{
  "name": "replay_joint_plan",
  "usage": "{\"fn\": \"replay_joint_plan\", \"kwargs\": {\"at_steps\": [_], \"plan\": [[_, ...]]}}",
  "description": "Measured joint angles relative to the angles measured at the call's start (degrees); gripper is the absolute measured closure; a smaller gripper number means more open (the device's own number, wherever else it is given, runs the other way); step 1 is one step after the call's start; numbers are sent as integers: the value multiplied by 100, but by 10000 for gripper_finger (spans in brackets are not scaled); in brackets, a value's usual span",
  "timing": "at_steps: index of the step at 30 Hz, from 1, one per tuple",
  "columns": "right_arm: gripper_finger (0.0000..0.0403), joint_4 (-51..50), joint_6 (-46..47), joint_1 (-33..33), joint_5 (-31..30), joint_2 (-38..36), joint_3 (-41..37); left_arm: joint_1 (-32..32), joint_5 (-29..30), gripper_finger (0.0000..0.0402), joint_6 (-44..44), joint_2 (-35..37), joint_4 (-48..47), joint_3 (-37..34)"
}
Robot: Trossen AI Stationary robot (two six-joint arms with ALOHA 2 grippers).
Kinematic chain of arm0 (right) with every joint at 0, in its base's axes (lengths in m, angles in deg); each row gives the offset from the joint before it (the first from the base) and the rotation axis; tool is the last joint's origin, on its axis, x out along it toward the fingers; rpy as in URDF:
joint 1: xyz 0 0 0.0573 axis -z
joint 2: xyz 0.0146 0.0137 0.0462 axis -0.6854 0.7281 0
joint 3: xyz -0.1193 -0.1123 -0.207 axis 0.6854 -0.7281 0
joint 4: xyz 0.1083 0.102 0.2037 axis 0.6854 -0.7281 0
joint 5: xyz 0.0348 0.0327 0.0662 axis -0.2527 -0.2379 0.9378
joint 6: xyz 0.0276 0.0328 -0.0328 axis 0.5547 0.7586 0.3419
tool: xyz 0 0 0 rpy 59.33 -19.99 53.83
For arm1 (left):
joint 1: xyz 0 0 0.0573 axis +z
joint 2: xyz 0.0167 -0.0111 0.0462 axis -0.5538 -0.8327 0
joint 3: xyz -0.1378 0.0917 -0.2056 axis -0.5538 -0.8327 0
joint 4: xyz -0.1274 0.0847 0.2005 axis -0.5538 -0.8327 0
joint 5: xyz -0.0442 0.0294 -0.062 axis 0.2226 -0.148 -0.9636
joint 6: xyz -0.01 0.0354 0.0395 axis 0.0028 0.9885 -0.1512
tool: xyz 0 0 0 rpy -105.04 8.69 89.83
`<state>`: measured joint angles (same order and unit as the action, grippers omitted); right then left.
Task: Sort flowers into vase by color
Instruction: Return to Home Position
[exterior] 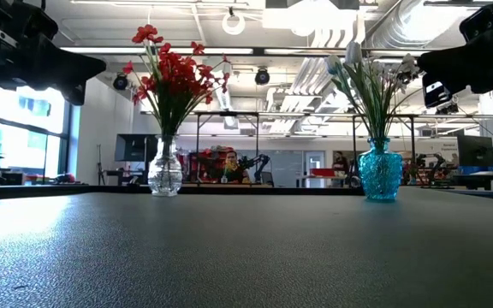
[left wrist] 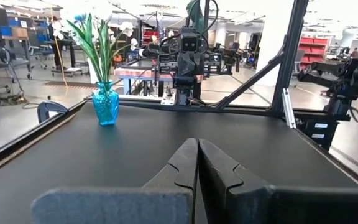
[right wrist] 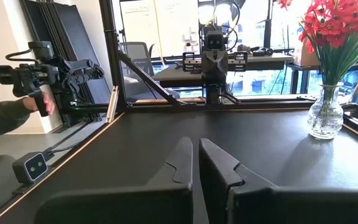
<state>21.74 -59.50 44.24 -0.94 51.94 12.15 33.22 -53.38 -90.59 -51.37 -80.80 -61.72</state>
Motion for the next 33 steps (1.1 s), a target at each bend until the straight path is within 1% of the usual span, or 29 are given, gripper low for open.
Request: {"fn": "replay_joint_plan", "kwargs": {"at_steps": [3,8,14,33], "plan": [[402,-1,8,0,0,0,0,-3,-40,401,24,0,-3,0],[402,-2,-114,0,0,0,0,-9,-319,401,233,-36,-40,-4],[402,-2,-93,0,0,2,0,-7,-304,401,586,-116,-40,-4],[402,-2,-95,1,0,2,0,-7,-302,401,592,-114,-38,-4]]}}
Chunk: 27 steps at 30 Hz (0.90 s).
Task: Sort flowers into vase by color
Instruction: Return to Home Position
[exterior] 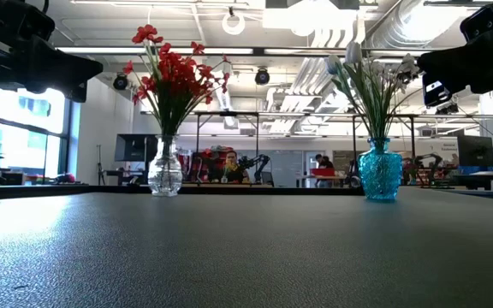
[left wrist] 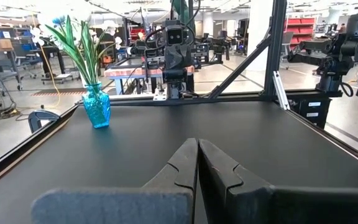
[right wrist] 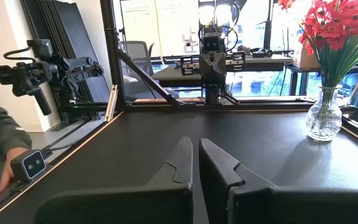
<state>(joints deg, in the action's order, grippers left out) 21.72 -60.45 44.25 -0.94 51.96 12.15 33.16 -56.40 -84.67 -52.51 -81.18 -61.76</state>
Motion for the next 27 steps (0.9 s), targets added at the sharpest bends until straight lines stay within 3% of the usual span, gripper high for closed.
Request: {"fn": "replay_joint_plan", "kwargs": {"at_steps": [27], "plan": [[402,0,0,-1,0,0,0,0,2,401,-5,0,0,0]]}}
